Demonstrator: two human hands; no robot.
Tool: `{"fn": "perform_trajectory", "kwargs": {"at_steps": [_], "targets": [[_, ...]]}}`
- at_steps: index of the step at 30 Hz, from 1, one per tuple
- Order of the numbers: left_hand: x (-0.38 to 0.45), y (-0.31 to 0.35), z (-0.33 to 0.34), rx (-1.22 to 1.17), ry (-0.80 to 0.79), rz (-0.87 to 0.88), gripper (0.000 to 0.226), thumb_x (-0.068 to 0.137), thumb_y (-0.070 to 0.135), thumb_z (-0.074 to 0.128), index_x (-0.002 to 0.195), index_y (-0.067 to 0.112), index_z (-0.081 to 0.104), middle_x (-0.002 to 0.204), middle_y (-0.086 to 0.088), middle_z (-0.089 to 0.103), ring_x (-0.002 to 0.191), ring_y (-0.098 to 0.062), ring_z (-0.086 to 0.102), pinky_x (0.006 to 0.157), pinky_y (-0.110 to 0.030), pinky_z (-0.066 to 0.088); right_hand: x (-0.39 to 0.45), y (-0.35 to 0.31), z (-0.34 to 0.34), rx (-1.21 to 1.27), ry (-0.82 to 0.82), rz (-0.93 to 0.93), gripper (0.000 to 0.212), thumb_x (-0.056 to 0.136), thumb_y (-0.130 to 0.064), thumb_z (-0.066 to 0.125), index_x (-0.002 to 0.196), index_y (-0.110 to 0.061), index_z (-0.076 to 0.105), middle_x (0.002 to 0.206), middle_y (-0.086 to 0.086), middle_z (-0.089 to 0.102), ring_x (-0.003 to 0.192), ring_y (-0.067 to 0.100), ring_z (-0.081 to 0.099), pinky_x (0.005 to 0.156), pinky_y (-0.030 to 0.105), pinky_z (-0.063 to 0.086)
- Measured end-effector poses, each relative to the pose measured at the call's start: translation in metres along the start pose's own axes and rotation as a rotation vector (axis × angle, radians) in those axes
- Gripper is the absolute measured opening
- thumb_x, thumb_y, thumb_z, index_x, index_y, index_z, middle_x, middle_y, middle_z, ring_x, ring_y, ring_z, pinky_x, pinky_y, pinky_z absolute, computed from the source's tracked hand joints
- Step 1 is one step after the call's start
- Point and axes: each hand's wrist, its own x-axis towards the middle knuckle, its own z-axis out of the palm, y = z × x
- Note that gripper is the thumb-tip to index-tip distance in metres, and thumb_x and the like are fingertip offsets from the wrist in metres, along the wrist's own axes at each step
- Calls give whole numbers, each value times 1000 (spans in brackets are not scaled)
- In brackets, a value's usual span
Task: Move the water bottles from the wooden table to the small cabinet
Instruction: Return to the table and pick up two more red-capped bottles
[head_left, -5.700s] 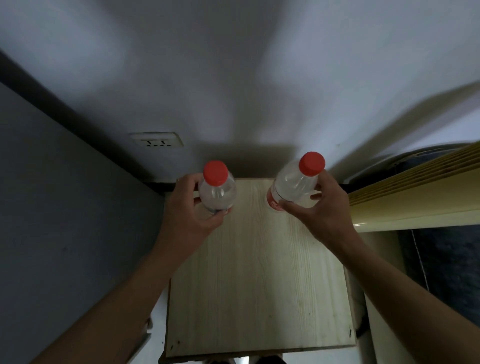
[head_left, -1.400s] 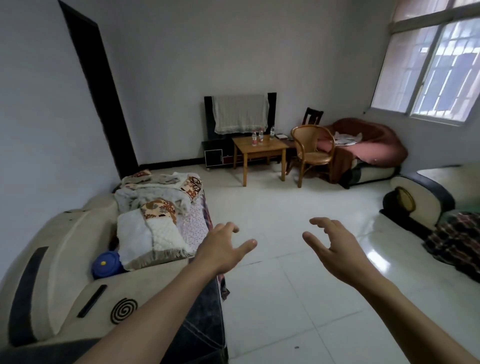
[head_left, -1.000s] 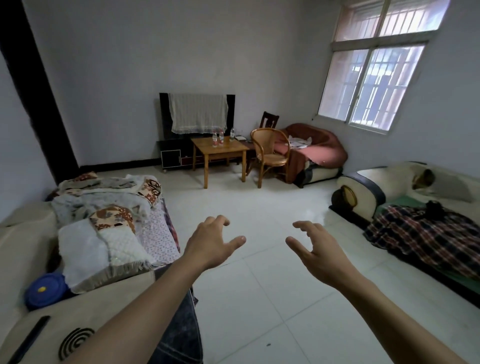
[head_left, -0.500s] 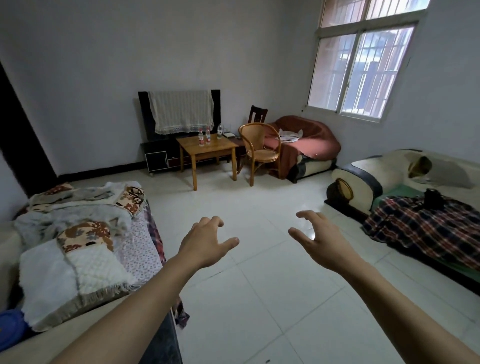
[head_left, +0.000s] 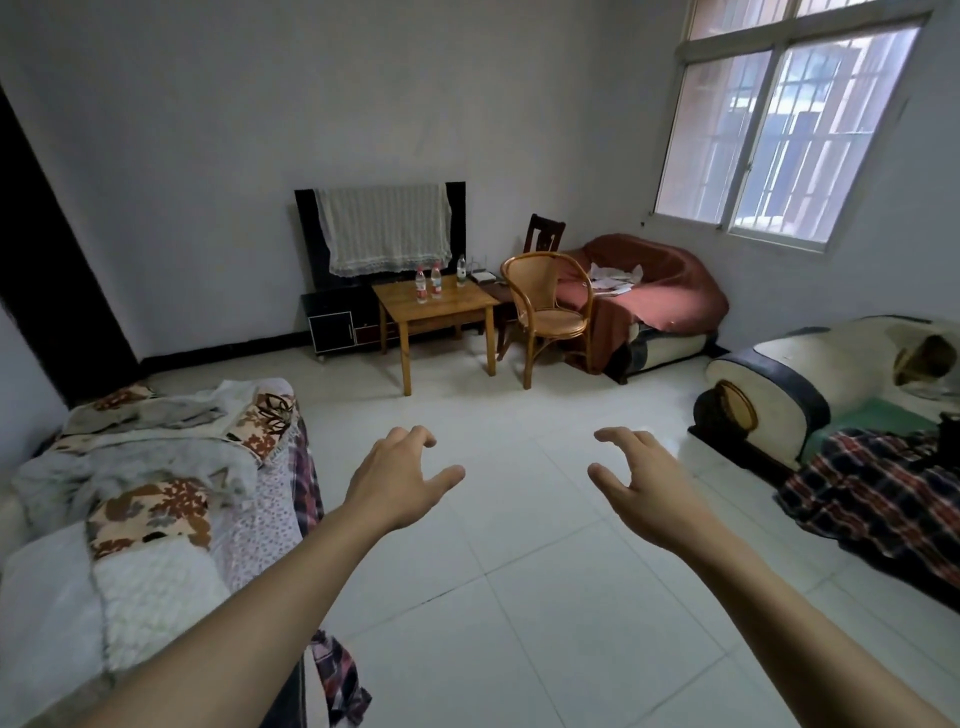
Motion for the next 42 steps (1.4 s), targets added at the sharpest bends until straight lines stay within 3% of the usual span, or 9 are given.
{"fn": "perform_trajectory", "kwargs": {"at_steps": [8,20,32,42], "targets": [[139,-30,24,-53,-47,0,64,86,64,56,134,24,47,138,2,47,121,-18,48,94,-36,46,136,3,32,-48,0,15,49,93,-47,55,137,-28,45,143,2,46,122,18,48,99,40,46],[343,-78,21,-1,-105,7,61,86,64,56,132,25,48,139,4,48,121,-17,48,93,-35,46,332,-8,72,-17,19,40,49,93,-47,55,137,-26,47,142,2,46,118,18,51,92,32,44],[537,-38,77,16,-137,16,60,88,60,57,135,23,48,139,3,46,125,-16,46,97,-33,44,538,82,95,40,48,-12,52,92,-51,54,137,-27,46,142,2,47,125,21,47,100,44,46],[701,-11,103,7,-134,-30,59,87,61,57,132,25,48,137,5,47,119,-16,49,95,-36,47,697,140,97,39,0,-13,52,92,-51,54,137,-26,47,142,1,46,123,21,49,100,44,46]]}}
